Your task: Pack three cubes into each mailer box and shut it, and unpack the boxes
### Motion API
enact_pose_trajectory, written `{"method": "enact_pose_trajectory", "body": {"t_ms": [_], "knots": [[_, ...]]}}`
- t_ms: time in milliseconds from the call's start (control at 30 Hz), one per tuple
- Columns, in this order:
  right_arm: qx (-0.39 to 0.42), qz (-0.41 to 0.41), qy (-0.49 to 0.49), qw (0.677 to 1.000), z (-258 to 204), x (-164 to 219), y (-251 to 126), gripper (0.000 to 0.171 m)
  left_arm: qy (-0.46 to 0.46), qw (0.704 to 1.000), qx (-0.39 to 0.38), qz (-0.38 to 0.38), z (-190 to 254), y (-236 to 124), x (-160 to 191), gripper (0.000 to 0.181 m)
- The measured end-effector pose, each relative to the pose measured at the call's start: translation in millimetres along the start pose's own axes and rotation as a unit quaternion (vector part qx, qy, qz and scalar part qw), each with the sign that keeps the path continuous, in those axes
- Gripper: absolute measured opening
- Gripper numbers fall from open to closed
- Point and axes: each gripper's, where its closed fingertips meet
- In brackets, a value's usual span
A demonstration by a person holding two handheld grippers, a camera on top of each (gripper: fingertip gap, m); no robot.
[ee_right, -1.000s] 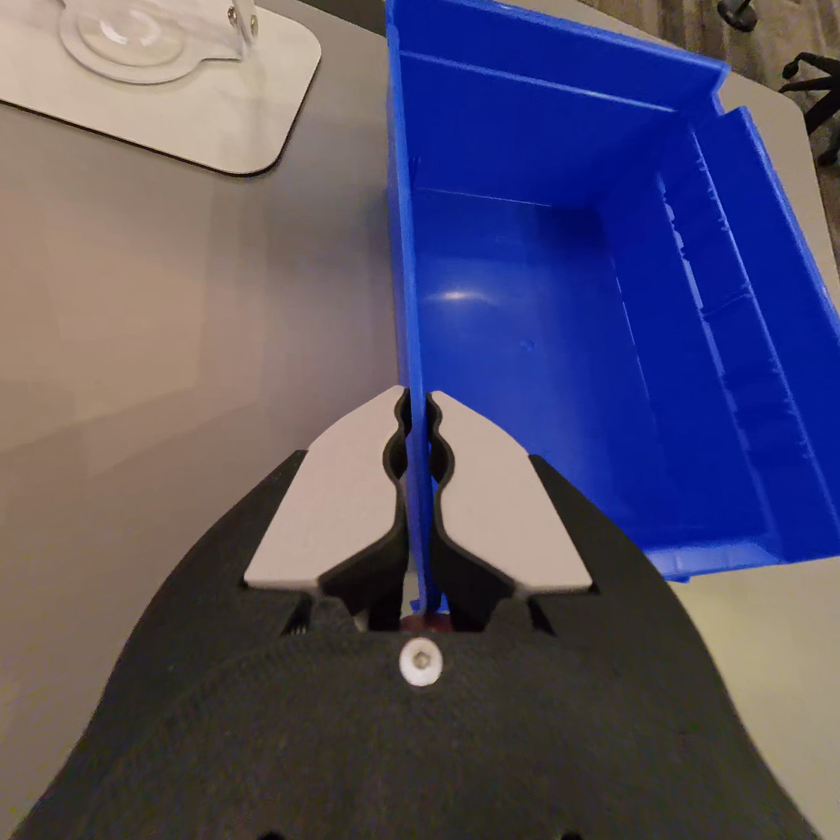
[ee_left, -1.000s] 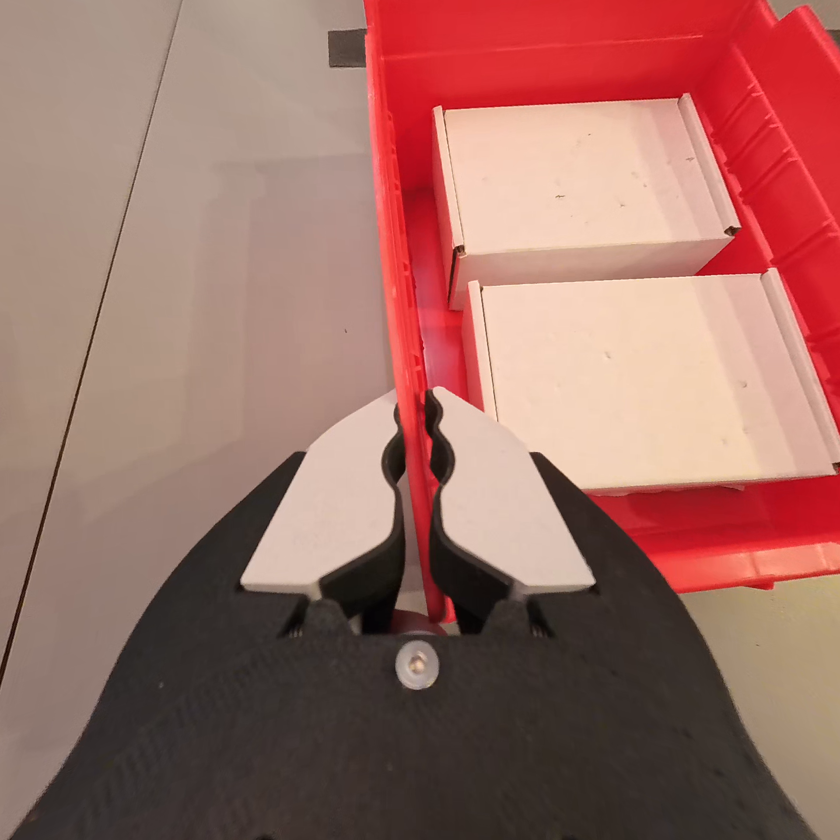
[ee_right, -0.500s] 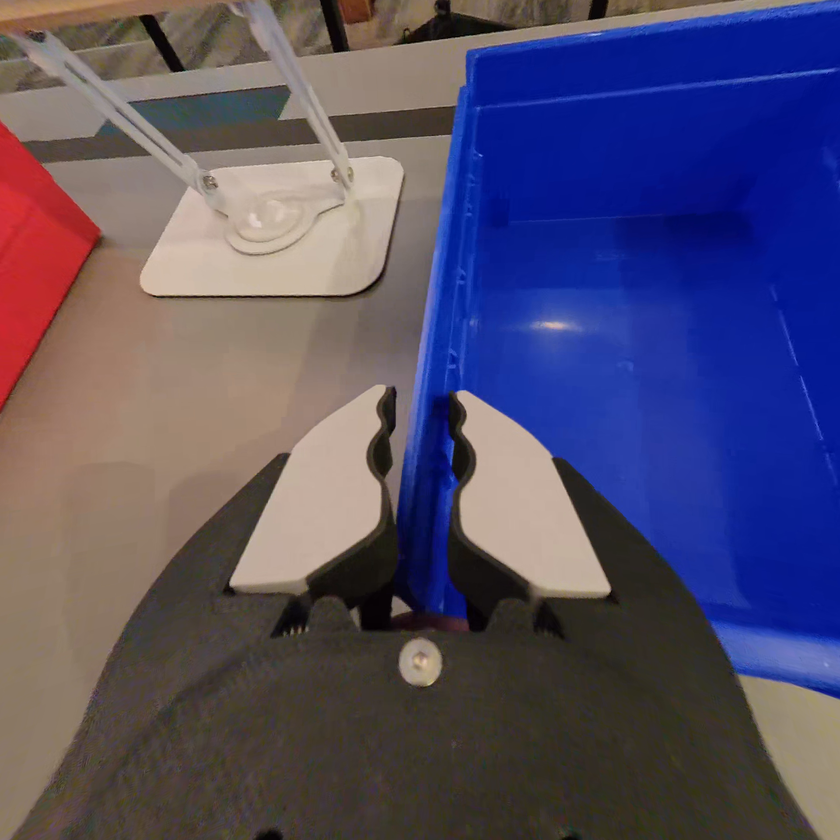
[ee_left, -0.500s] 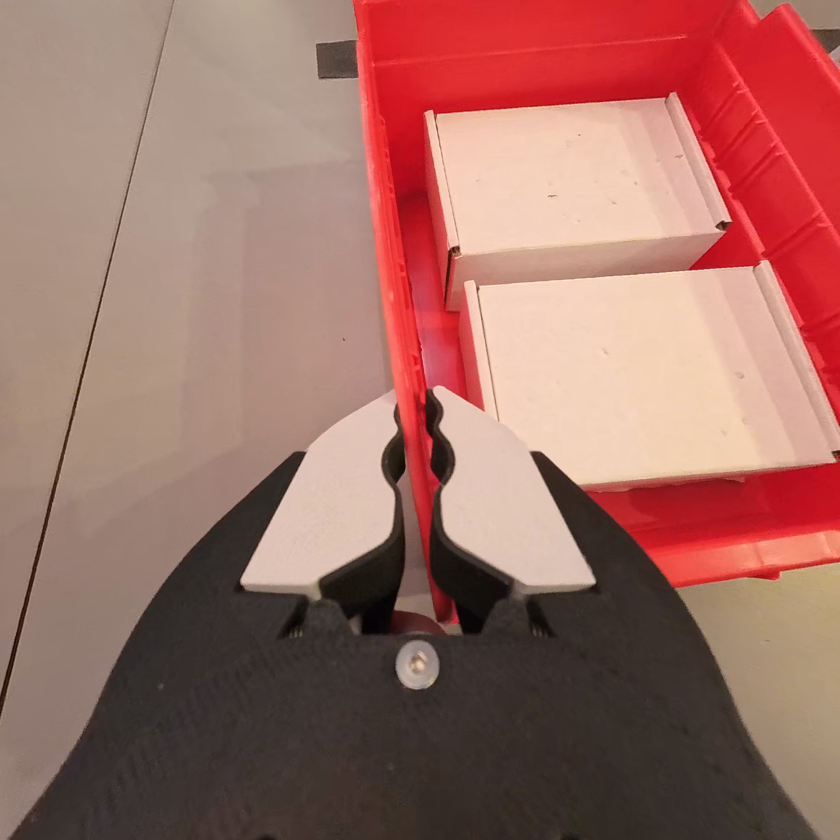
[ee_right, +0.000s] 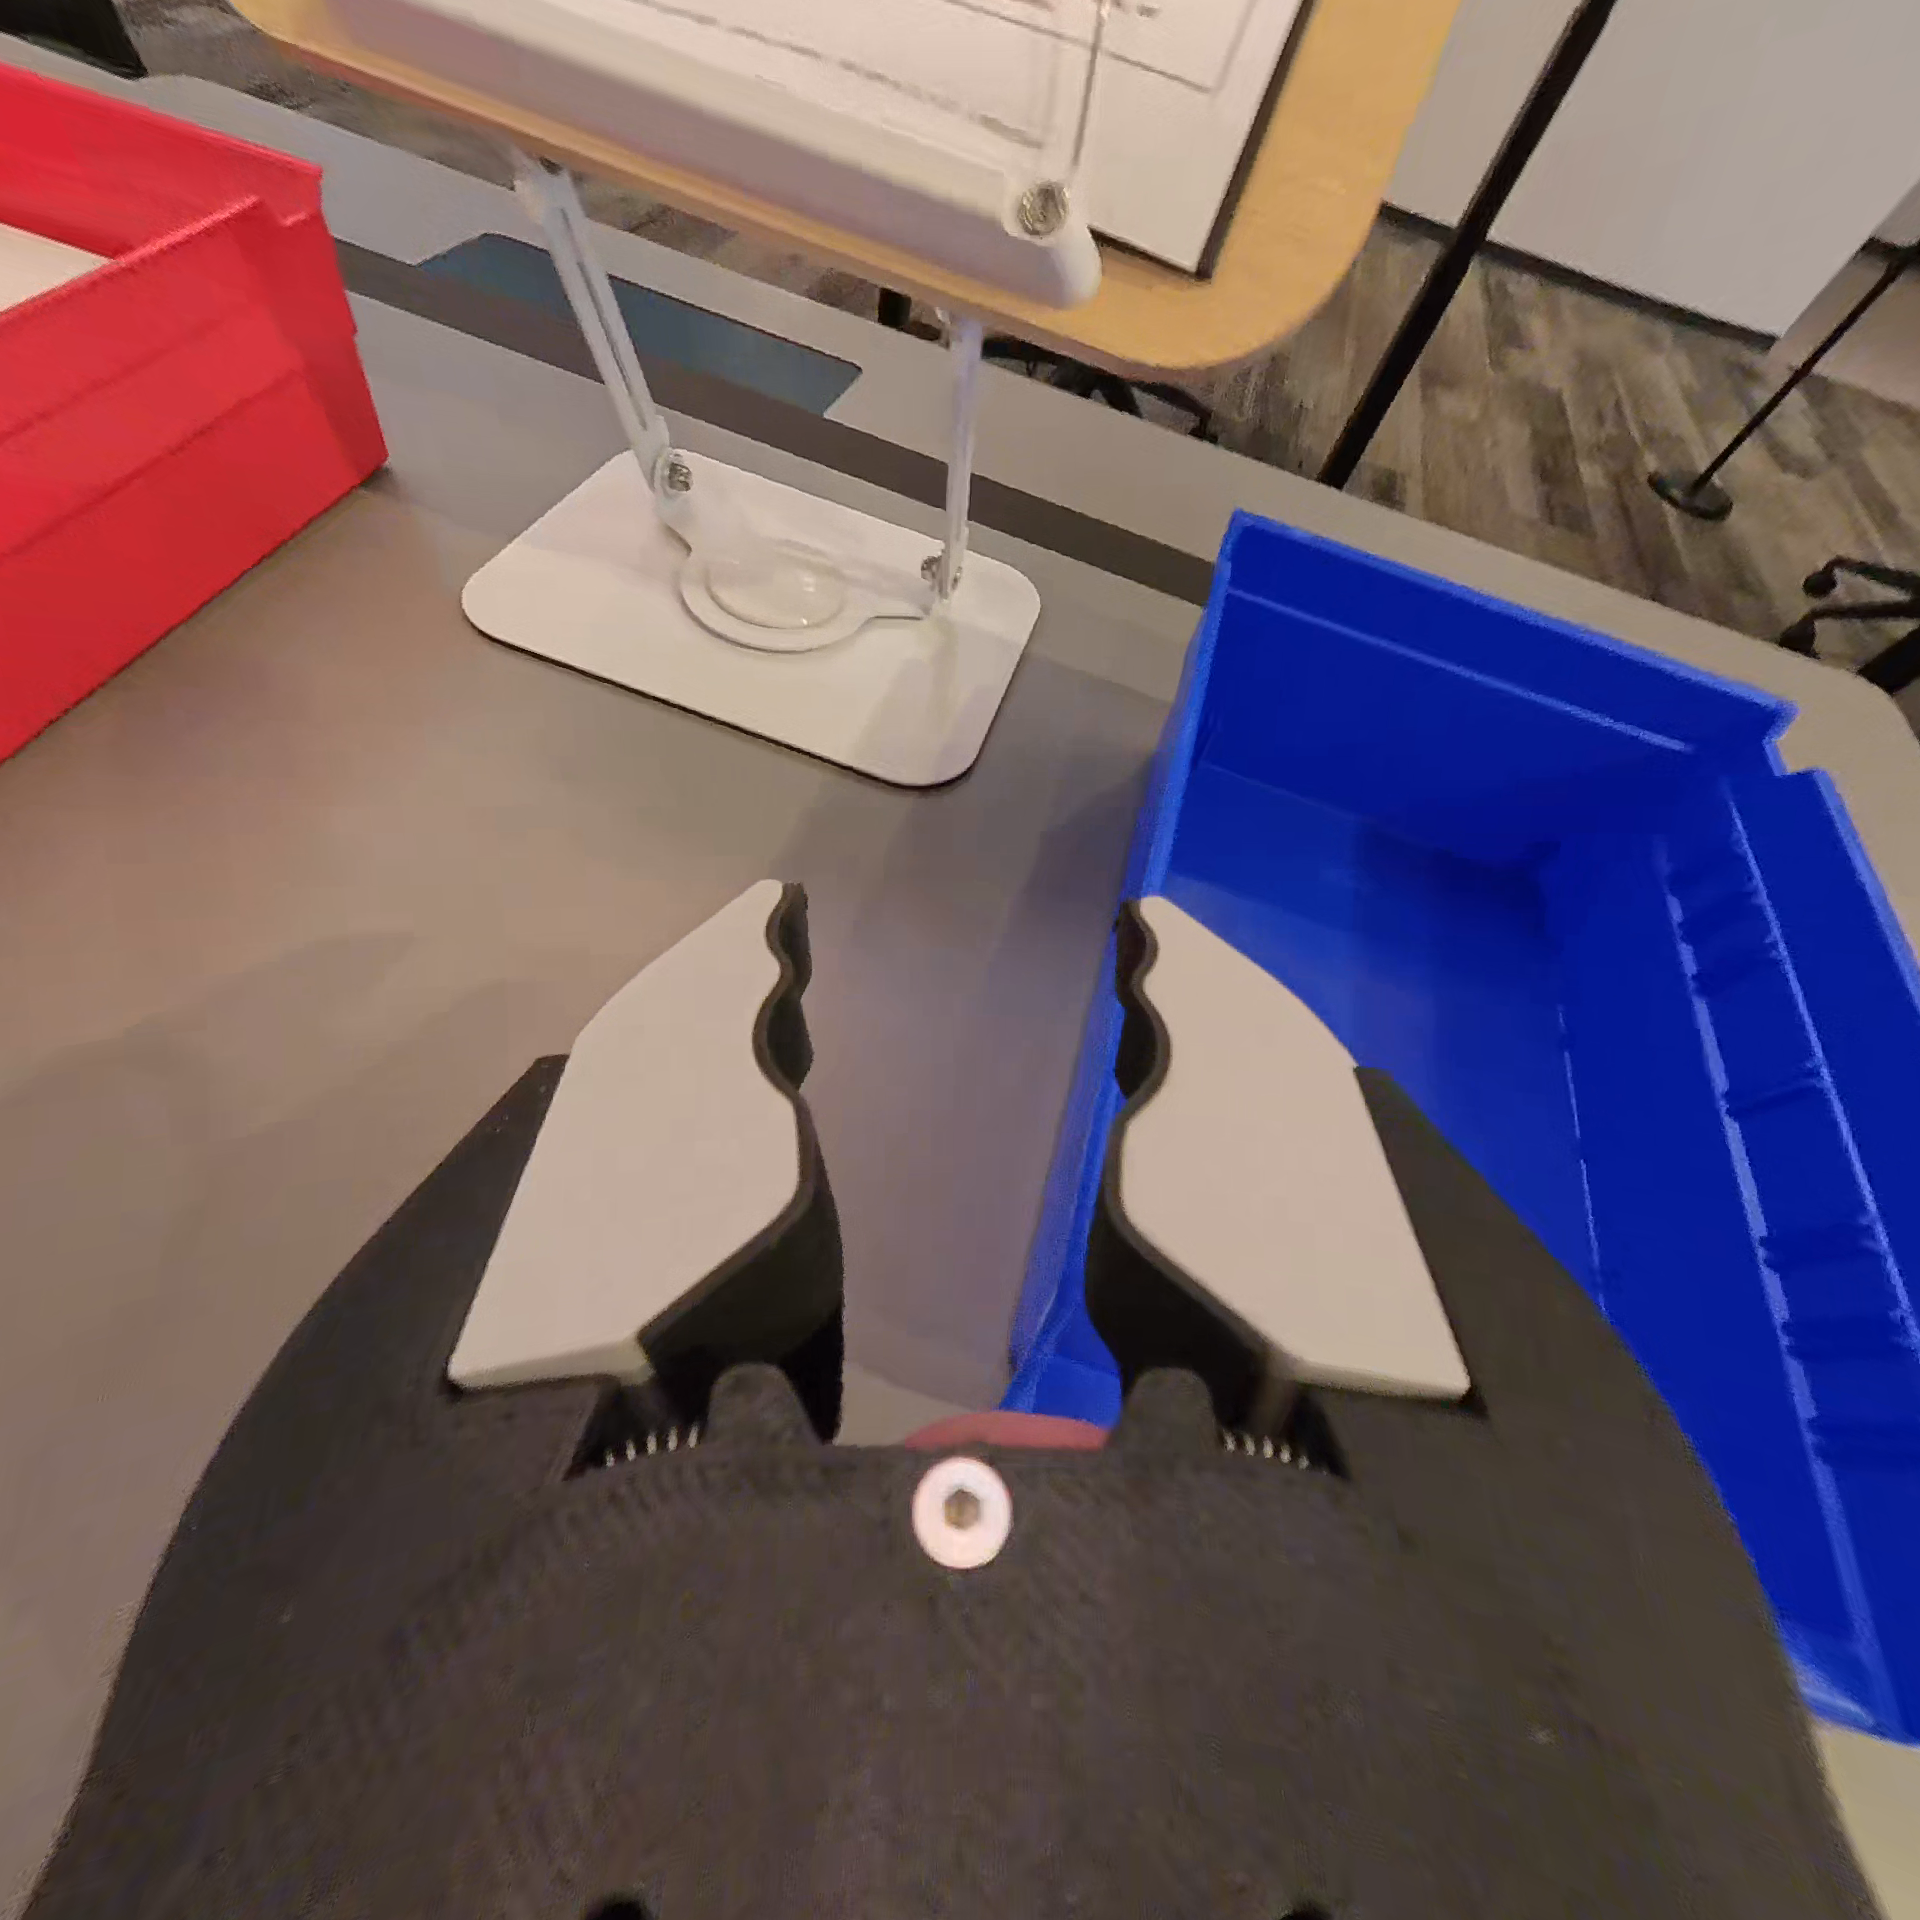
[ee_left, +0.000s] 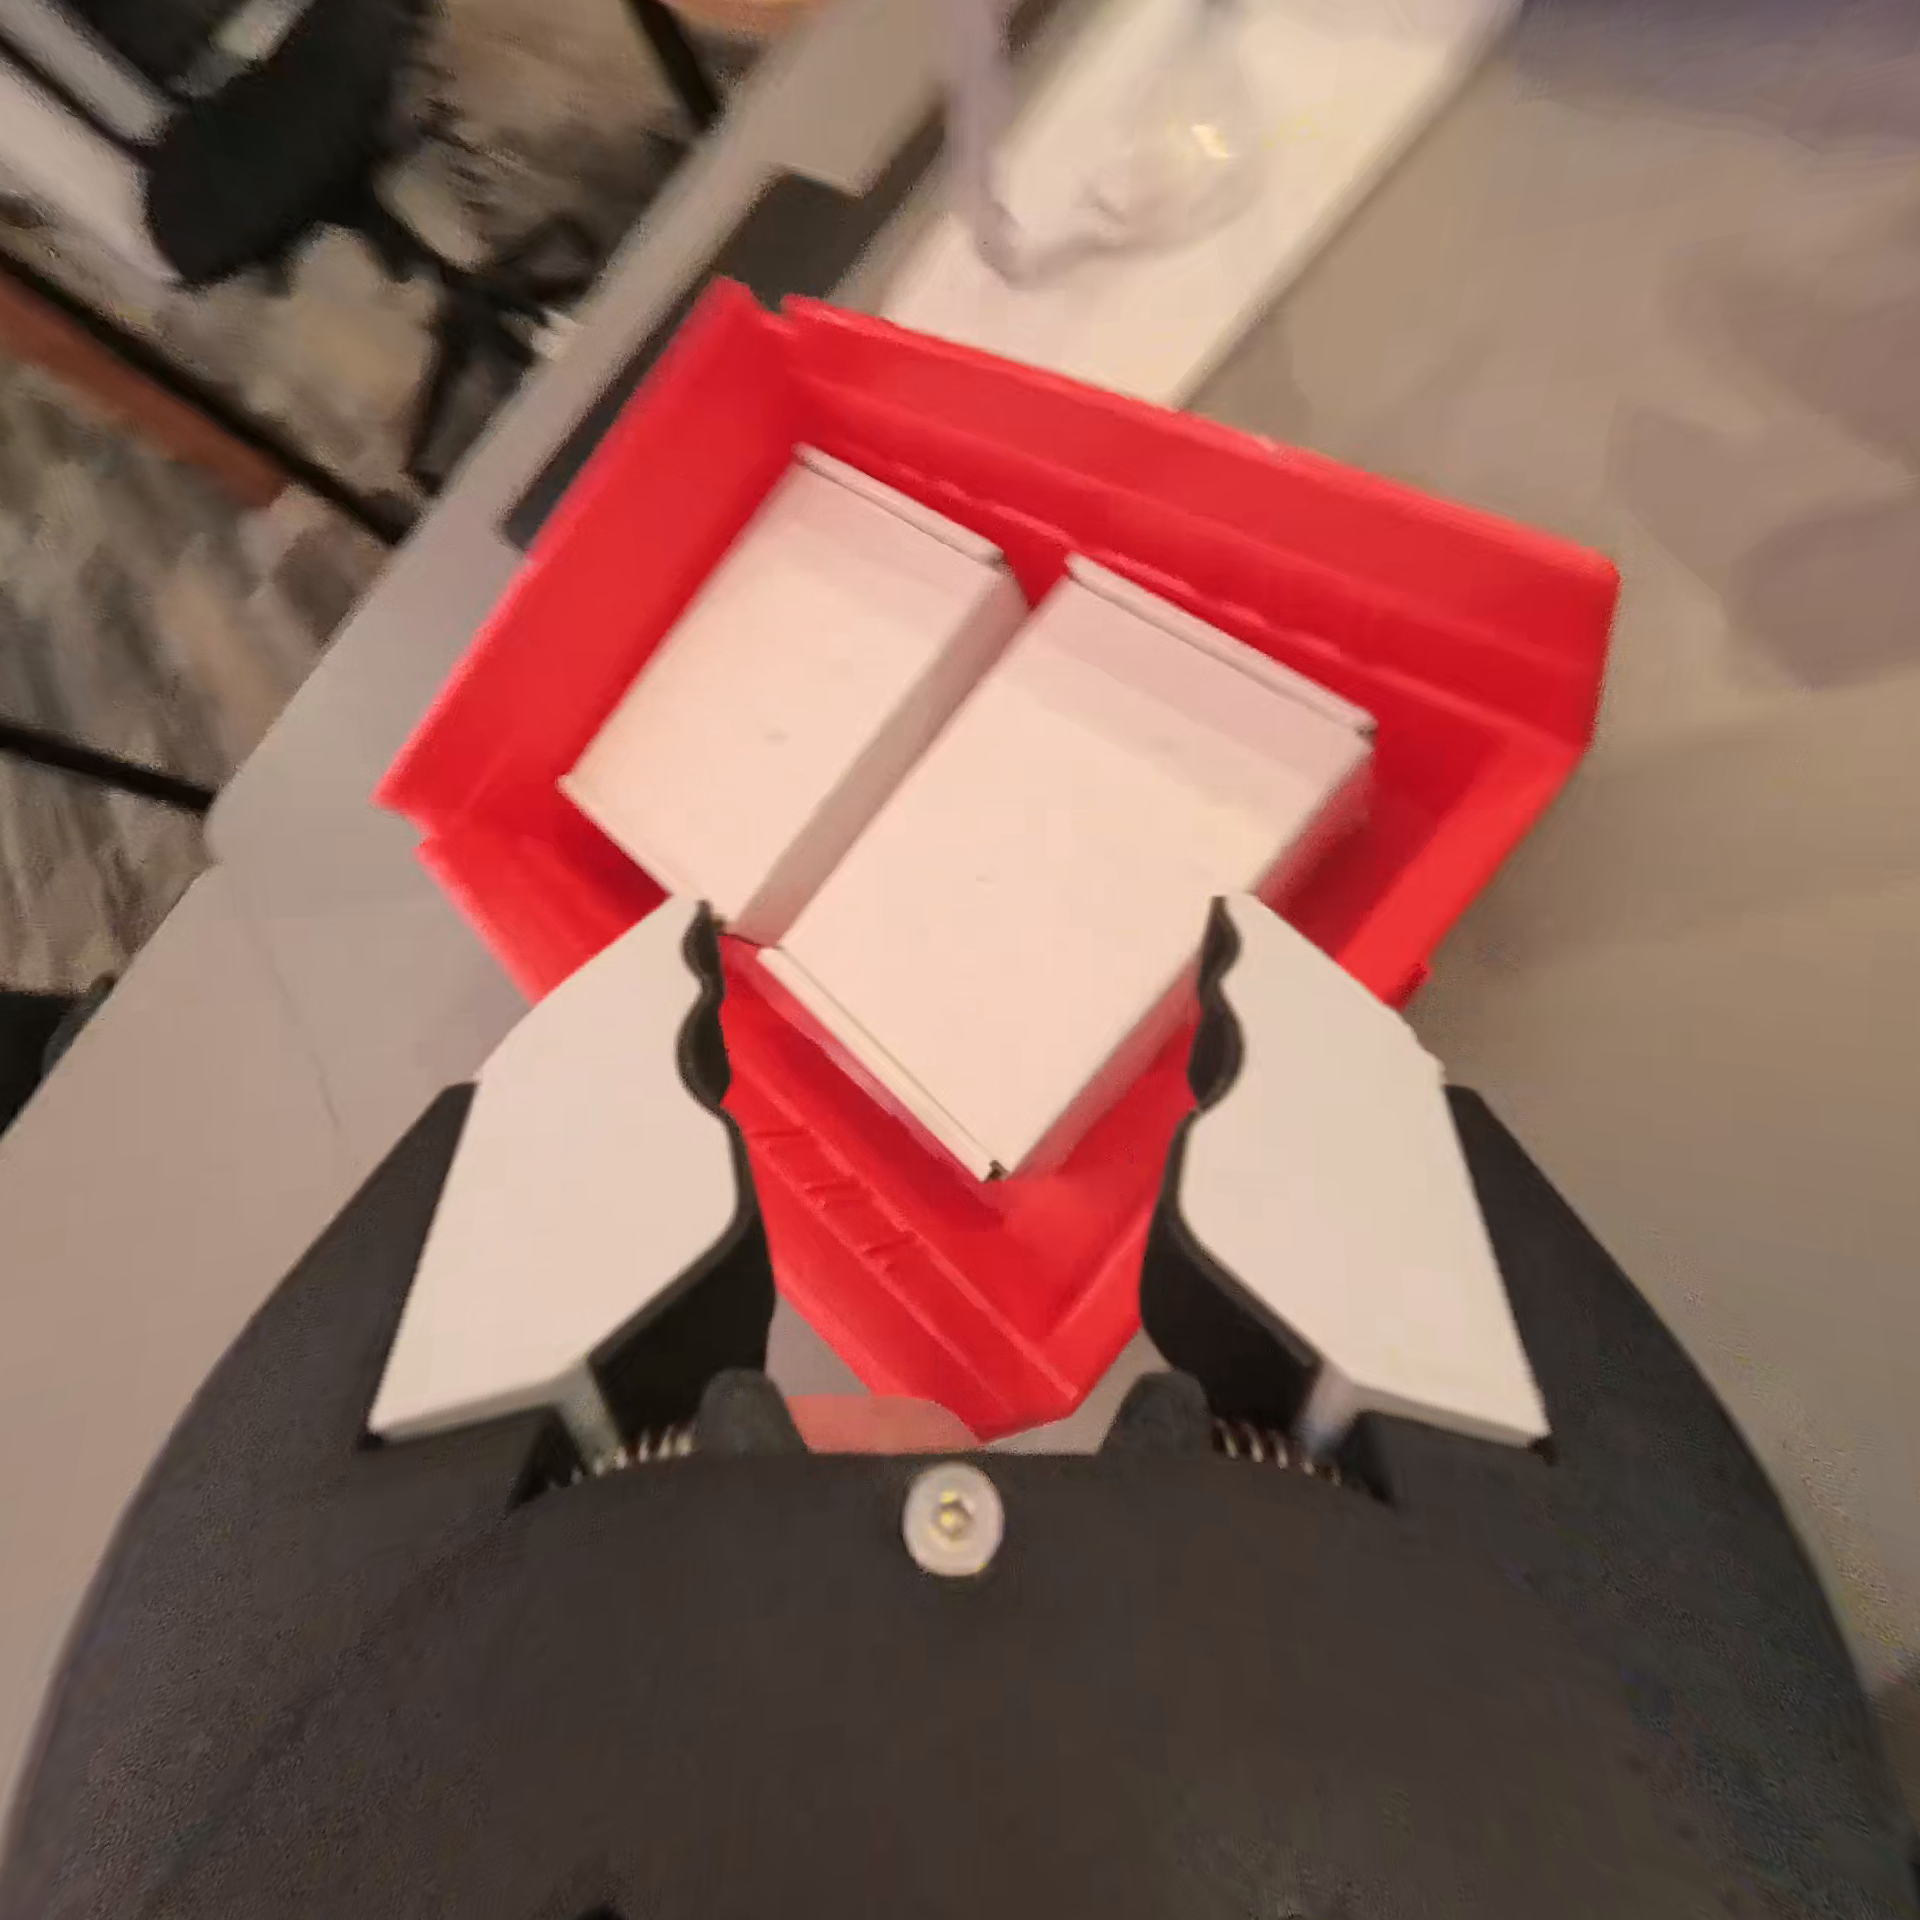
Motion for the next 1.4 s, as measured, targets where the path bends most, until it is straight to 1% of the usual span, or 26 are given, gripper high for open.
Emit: {"method": "enact_pose_trajectory", "body": {"t_ms": [33, 100, 167, 233, 333, 400, 467, 500, 567, 633, 767, 833, 867, 933, 1067, 1100, 1133, 1167, 1200, 1300, 1400], "knots": [[-0.003, 0.008, -0.009, 1.000, -4, -3, -2, 0.055, 0.037, 0.998, 0.024, -0.039, 7, 9, 4, 0.093], [-0.017, 0.020, -0.028, 0.999, -15, -9, -5, 0.053, 0.116, 0.985, 0.051, -0.113, 11, 27, 17, 0.108], [-0.024, 0.020, -0.052, 0.998, -27, -10, -4, 0.052, 0.161, 0.968, 0.088, -0.168, 10, 43, 31, 0.115], [-0.034, 0.022, -0.071, 0.997, -38, -10, -4, 0.052, 0.185, 0.956, 0.124, -0.191, 10, 57, 36, 0.115], [-0.043, 0.023, -0.089, 0.995, -47, -11, -3, 0.051, 0.220, 0.935, 0.156, -0.232, 10, 69, 42, 0.115], [-0.051, 0.021, -0.093, 0.994, -50, -9, -2, 0.050, 0.233, 0.920, 0.185, -0.255, 16, 77, 48, 0.111], [-0.056, 0.020, -0.093, 0.994, -51, -8, -1, 0.049, 0.268, 0.901, 0.177, -0.292, 12, 86, 60, 0.110], [-0.061, 0.019, -0.092, 0.994, -52, -8, -1, 0.049, 0.285, 0.897, 0.163, -0.295, 8, 91, 61, 0.113], [-0.069, 0.014, -0.095, 0.993, -55, -5, 1, 0.049, 0.283, 0.896, 0.161, -0.302, 5, 96, 61, 0.117], [-0.075, 0.012, -0.099, 0.992, -57, -4, 2, 0.048, 0.263, 0.896, 0.162, -0.319, -1, 100, 63, 0.128], [-0.083, 0.013, -0.100, 0.991, -61, -4, 2, 0.048, 0.257, 0.896, 0.174, -0.316, -2, 101, 60, 0.128], [-0.086, 0.012, -0.102, 0.991, -63, -4, 3, 0.048, 0.263, 0.891, 0.183, -0.321, -2, 99, 61, 0.129], [-0.088, 0.011, -0.102, 0.991, -64, -4, 3, 0.048, 0.258, 0.886, 0.202, -0.328, 2, 95, 63, 0.123], [-0.090, 0.010, -0.104, 0.990, -65, -3, 3, 0.048, 0.261, 0.884, 0.209, -0.327, 4, 92, 63, 0.116], [-0.096, 0.008, -0.105, 0.990, -67, -2, 4, 0.048, 0.261, 0.878, 0.226, -0.330, 8, 88, 64, 0.116], [-0.098, 0.007, -0.105, 0.990, -68, -2, 5, 0.048, 0.262, 0.876, 0.225, -0.338, 8, 90, 67, 0.119], [-0.100, 0.006, -0.105, 0.989, -69, -2, 5, 0.048, 0.267, 0.867, 0.221, -0.357, 8, 93, 75, 0.127], [-0.102, 0.006, -0.106, 0.989, -70, -1, 5, 0.048, 0.268, 0.855, 0.221, -0.385, 8, 95, 86, 0.138], [-0.103, 0.005, -0.108, 0.989, -70, -1, 5, 0.048, 0.265, 0.849, 0.220, -0.401, 7, 98, 93, 0.143], [-0.103, 0.004, -0.111, 0.988, -71, -1, 5, 0.048, 0.250, 0.851, 0.235, -0.397, 10, 98, 86, 0.141], [-0.104, 0.005, -0.110, 0.988, -71, -1, 5, 0.048, 0.256, 0.850, 0.234, -0.396, 10, 98, 87, 0.140]]}}
Point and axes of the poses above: each gripper's, where its closed fingertips meet, y out along the fingers, x out of its underside, z = x × y across the jaws, and after that the axes turned 6 degrees about -z, right-handed
